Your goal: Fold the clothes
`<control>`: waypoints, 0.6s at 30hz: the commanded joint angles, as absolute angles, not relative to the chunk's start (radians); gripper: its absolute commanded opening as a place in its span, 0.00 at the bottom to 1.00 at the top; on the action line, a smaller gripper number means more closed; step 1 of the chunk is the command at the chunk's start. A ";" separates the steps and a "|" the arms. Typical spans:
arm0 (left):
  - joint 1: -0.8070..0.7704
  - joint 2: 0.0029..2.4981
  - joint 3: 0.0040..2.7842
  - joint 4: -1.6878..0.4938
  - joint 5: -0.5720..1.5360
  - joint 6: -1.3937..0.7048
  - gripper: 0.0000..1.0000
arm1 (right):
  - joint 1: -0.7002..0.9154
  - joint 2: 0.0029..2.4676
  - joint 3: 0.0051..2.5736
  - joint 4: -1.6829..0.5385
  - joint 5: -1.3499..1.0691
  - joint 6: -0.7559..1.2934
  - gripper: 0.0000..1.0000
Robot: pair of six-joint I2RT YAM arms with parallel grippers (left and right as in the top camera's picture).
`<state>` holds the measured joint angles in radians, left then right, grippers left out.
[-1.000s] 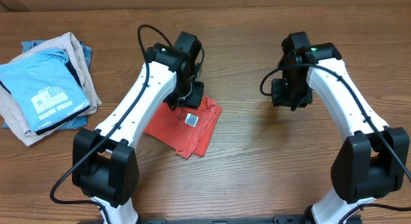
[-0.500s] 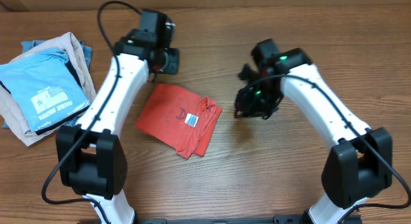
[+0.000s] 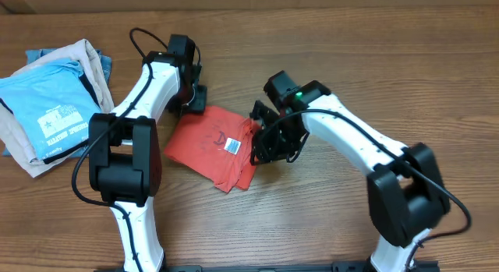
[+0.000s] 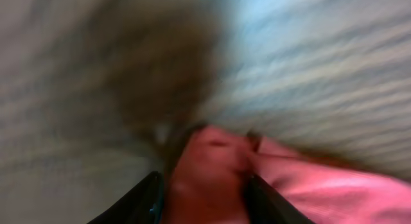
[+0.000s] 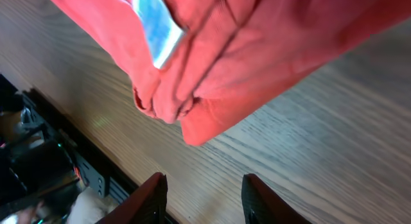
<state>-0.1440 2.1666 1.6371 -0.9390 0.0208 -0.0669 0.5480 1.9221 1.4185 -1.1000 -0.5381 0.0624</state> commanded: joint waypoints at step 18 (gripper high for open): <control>-0.145 2.204 1.470 -1.428 0.002 -0.259 0.36 | 0.468 2.056 1.412 -0.797 -0.235 0.179 0.42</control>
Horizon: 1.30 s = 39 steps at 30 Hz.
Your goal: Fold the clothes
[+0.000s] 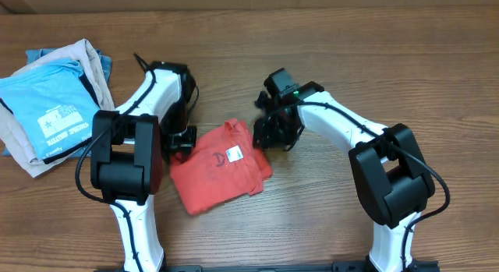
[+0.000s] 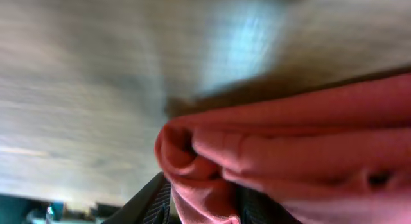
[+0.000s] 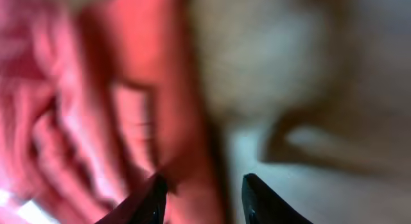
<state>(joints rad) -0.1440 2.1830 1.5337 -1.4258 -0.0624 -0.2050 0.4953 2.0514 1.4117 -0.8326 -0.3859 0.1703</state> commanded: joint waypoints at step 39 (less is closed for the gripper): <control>-0.159 2.001 1.303 -1.161 0.210 -0.293 0.55 | 0.759 1.942 1.473 -0.973 -0.048 -0.022 0.55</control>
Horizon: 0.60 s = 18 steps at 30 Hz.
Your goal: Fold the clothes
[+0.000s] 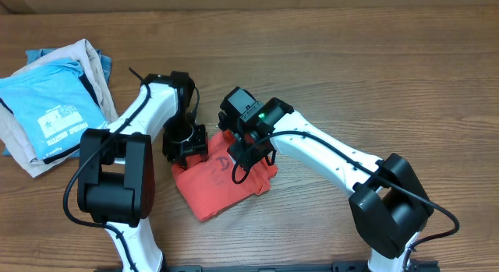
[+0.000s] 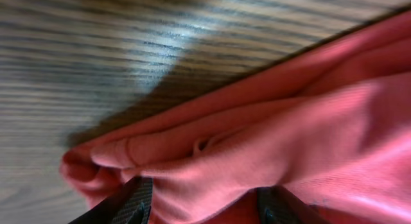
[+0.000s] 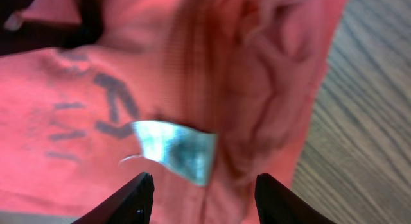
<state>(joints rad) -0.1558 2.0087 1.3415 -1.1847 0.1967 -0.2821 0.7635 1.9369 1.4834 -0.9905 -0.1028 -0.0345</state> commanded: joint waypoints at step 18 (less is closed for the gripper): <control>-0.158 2.001 1.264 -1.099 0.123 -0.316 0.53 | 0.811 1.945 1.433 -0.985 -0.056 -0.030 0.55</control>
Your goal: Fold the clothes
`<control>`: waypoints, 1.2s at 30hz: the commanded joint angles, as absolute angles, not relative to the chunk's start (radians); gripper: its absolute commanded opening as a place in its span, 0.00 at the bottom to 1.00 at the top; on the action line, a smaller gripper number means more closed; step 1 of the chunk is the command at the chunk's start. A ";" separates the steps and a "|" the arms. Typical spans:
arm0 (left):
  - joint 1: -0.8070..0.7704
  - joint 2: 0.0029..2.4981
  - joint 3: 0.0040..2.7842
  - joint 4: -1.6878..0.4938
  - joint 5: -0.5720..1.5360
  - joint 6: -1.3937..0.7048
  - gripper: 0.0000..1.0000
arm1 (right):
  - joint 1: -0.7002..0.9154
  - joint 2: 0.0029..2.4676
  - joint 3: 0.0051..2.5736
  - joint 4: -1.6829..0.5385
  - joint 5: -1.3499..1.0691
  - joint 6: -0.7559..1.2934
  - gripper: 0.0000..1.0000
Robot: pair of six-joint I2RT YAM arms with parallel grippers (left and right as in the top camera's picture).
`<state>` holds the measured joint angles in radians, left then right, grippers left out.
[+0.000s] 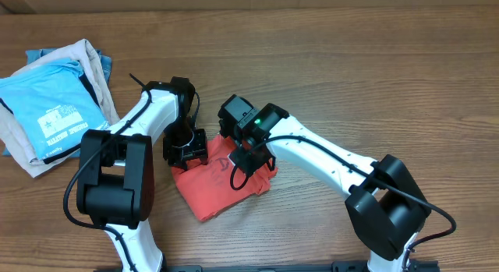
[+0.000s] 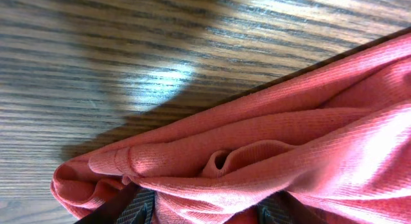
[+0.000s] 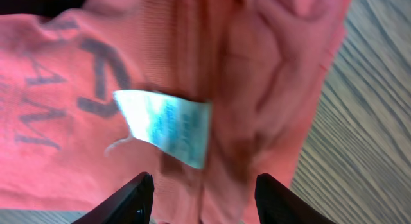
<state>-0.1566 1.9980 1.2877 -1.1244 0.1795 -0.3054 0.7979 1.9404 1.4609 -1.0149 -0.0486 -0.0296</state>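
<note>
A red shirt (image 1: 222, 186), folded into a small block, lies on the wooden table between the two arms. Its white neck label (image 3: 166, 128) and dark printed letters face up. My left gripper (image 1: 185, 151) is at the shirt's upper left corner. In the left wrist view this left gripper (image 2: 209, 211) is open, its fingers (image 2: 138, 210) wide apart with a bunched fold of red cloth (image 2: 289, 134) between them. My right gripper (image 1: 245, 161) is low over the shirt's upper right part. In the right wrist view it (image 3: 202, 205) is open over the cloth near the label.
A stack of folded clothes (image 1: 51, 108), light blue on top of beige, sits at the table's left edge. Bare wooden table (image 1: 366, 61) stretches to the right and back of the shirt.
Little has changed. My right gripper sits slightly lower and further left over the shirt, with the label nearer the middle of its view. The left fingers stand a bit wider around the fold.
At first the shirt lay flatter and higher, my left gripper shut on its upper left corner and my right gripper off its right edge. Then it lay lower and turned, the left still pinching it. Later both grippers stood open on its top edge, as now.
</note>
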 commanded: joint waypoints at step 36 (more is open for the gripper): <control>-0.157 2.001 1.264 -1.067 0.107 -0.324 0.46 | 0.627 1.871 1.384 -0.926 0.329 0.079 0.64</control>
